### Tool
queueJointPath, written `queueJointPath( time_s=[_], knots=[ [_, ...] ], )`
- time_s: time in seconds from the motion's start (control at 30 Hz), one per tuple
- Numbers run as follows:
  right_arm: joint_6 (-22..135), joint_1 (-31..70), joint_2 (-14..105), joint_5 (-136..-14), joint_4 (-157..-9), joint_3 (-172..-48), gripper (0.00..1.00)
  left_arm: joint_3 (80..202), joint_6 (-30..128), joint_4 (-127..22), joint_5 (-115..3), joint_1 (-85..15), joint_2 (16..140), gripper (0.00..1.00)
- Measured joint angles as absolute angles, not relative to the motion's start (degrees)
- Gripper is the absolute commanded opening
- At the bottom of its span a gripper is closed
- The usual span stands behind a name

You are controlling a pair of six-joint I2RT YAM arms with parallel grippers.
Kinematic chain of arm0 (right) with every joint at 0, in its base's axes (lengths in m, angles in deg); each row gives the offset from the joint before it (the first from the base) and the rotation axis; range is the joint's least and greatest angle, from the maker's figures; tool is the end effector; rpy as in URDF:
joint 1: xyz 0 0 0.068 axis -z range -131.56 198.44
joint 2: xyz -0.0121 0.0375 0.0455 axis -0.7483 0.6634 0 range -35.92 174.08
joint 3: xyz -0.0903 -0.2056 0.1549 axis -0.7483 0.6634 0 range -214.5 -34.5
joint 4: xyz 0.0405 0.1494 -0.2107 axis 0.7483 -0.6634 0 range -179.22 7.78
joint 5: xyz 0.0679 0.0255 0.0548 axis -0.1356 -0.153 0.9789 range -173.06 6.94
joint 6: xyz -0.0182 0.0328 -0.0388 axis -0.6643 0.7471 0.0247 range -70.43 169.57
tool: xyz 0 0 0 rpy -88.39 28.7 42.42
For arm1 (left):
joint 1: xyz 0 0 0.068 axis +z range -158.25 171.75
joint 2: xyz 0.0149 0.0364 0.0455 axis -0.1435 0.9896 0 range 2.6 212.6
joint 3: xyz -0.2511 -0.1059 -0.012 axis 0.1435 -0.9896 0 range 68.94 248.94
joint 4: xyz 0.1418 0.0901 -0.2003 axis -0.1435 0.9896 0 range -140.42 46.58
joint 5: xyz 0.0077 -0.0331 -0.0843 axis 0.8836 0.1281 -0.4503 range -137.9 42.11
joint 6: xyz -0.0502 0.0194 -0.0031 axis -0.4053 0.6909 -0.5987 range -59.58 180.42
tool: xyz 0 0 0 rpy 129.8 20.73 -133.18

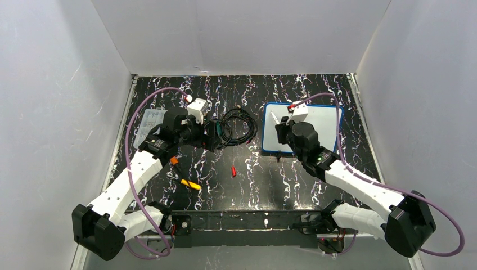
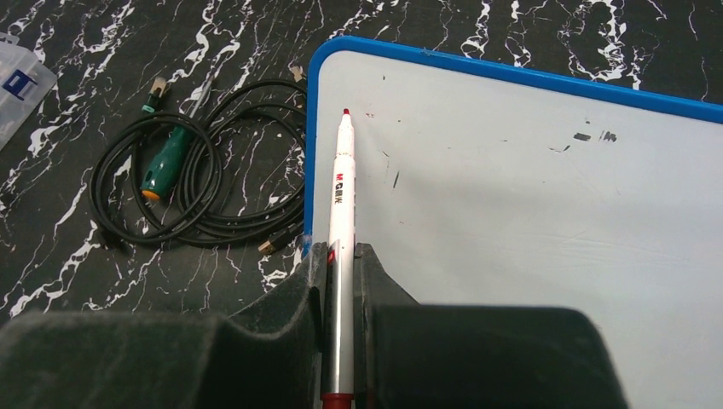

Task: Write a sentence on the whiteboard

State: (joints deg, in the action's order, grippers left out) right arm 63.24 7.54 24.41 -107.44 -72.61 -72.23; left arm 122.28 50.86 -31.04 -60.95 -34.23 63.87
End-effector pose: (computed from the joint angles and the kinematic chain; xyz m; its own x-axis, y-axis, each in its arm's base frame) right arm 0.1928 0.1476 0.2802 -0.2342 0.0818 -0.9687 -0.2439 0.9596 0.1400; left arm 0.2127 -0.1125 0.3208 -0.5076 0.0672 -0.8590 0.5302 0.8102 -0.2499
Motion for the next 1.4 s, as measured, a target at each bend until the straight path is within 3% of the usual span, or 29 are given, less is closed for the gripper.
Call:
queueJointPath(
  time_s=[0.87, 1.4],
  knots=[
    [62.68, 7.47, 24.63, -114.43, -73.73, -72.23, 0.01, 122.26, 50.86, -31.07, -61.89, -34.23, 62.93, 0.87],
    [60.08, 7.47, 23.74, -110.91, -74.69, -72.32, 0.01, 122.22, 50.82, -31.09, -62.38, -34.23, 62.59, 0.87]
  ],
)
